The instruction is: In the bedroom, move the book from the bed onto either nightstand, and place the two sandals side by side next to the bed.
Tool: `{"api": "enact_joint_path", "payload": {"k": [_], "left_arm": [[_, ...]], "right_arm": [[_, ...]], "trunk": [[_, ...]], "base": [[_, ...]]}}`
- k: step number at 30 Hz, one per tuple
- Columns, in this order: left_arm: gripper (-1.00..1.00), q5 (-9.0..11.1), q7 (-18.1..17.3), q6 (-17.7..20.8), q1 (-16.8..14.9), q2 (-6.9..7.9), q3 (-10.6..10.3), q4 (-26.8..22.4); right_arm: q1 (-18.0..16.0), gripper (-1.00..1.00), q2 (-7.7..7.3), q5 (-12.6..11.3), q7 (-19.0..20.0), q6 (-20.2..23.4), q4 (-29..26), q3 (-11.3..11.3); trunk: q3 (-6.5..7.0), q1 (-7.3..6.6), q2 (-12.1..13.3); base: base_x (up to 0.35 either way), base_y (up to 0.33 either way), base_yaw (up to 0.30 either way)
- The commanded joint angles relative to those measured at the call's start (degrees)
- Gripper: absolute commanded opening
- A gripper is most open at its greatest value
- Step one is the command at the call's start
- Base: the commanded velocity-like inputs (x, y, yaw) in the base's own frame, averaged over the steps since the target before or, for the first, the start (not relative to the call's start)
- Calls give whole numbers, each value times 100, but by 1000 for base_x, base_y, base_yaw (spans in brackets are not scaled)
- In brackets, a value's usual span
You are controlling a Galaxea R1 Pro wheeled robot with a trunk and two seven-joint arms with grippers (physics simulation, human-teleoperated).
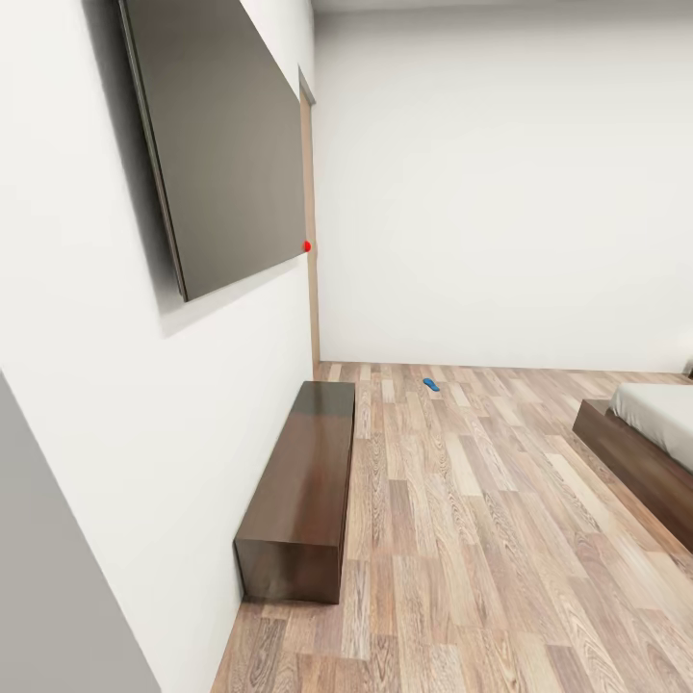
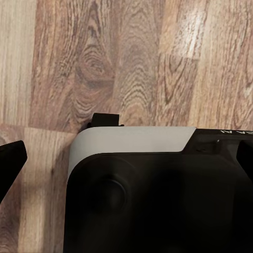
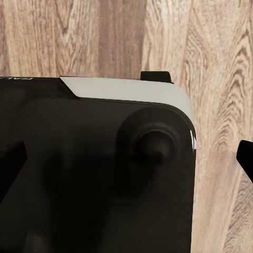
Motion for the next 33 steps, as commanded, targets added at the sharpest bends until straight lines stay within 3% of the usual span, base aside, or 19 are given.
{"api": "enact_joint_path", "payload": {"k": [1, 33], "left_arm": [[100, 10, -8, -18, -4, -2, 29, 5], [100, 10, -8, -18, -4, -2, 29, 5]], "right_arm": [[-4, 100, 0, -4, 14, -20, 6, -2], [-4, 100, 0, -4, 14, -20, 6, -2]], "trunk": [[-6, 0, -3], [-5, 0, -3]], "base": [[0, 0, 0], [0, 0, 0]]}}
